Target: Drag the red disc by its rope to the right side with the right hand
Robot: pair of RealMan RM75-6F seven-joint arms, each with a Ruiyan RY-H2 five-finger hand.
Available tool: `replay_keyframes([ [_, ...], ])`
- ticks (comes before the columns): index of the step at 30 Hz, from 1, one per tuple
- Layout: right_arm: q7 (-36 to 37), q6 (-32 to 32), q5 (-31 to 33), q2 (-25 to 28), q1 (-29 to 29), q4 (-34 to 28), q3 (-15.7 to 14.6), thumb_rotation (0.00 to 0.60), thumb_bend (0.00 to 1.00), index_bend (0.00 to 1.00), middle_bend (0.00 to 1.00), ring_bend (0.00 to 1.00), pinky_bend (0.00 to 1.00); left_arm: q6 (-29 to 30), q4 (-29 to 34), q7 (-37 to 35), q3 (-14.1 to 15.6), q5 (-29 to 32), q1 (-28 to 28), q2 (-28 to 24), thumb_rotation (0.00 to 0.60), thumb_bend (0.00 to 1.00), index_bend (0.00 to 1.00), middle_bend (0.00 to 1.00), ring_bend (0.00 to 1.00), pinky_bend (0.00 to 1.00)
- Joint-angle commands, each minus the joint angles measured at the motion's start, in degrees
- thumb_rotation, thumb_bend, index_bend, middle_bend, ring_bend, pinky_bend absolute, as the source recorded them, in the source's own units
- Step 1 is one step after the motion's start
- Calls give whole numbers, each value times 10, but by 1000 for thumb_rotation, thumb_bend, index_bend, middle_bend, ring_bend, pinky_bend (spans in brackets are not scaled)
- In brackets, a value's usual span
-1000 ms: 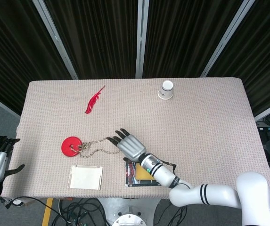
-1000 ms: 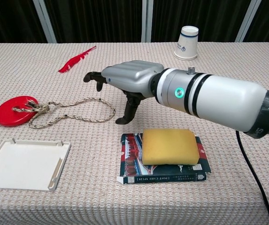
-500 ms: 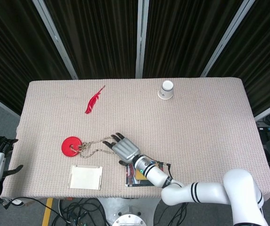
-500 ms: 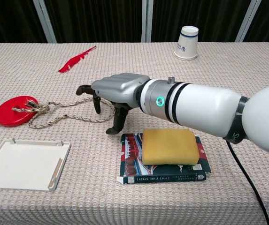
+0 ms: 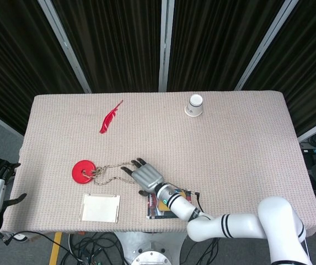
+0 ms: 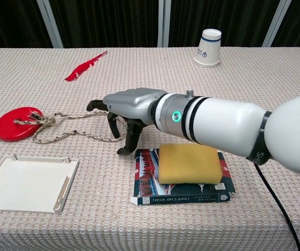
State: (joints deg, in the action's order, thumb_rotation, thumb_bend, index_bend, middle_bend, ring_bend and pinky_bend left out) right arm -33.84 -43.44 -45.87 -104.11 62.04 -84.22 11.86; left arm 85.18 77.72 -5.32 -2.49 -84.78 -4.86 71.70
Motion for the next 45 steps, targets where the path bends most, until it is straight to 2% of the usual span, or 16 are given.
replay_keyframes([
  [1,3,-1,8,1,4,-2,-3,600,173,0,475,43,0,0,0,0,0,0,0,0,600,1,204,217,104,145],
  [8,10,2,42,1,16,-6,-1,600,178,0,539,75,0,1,0,0,-1,-1,0,0,600,1,204,218,104,145],
  [18,8,-47,48,-10,21,-2,1,600,312,6,685,199,0,1,-1,-3,-1,-1,1,-1,600,1,204,218,105,145],
  [20,7,-56,43,-11,20,-2,1,600,341,41,707,228,0,0,-1,-2,-2,-1,0,-1,600,1,204,218,105,145],
  [25,13,-77,27,-14,16,-1,6,600,429,228,751,315,9,1,0,-1,-2,-2,0,-1,600,1,204,217,105,145],
  [28,18,-87,14,-15,12,-1,8,600,477,384,782,399,132,1,0,-1,-2,-2,0,-1,600,1,204,217,104,145],
  [31,20,-92,1,-11,8,-1,7,600,533,621,807,510,390,0,0,-1,-2,-1,0,-1,600,1,204,217,105,145],
  [34,20,-99,-12,-6,4,4,5,600,577,751,829,570,614,0,-1,-1,-1,-1,0,0,600,1,204,217,105,145],
  [36,24,-108,-24,-3,-1,13,6,600,605,816,851,601,721,0,-2,-1,-1,-2,1,1,600,1,204,217,105,145],
  [39,43,-120,-39,2,-12,29,12,600,640,892,883,657,821,0,-2,-1,-1,-2,1,1,600,1,204,217,105,145],
  [45,89,-137,-59,24,-38,53,31,600,657,922,885,672,841,-2,-1,2,-1,-2,0,2,600,1,204,218,105,145],
])
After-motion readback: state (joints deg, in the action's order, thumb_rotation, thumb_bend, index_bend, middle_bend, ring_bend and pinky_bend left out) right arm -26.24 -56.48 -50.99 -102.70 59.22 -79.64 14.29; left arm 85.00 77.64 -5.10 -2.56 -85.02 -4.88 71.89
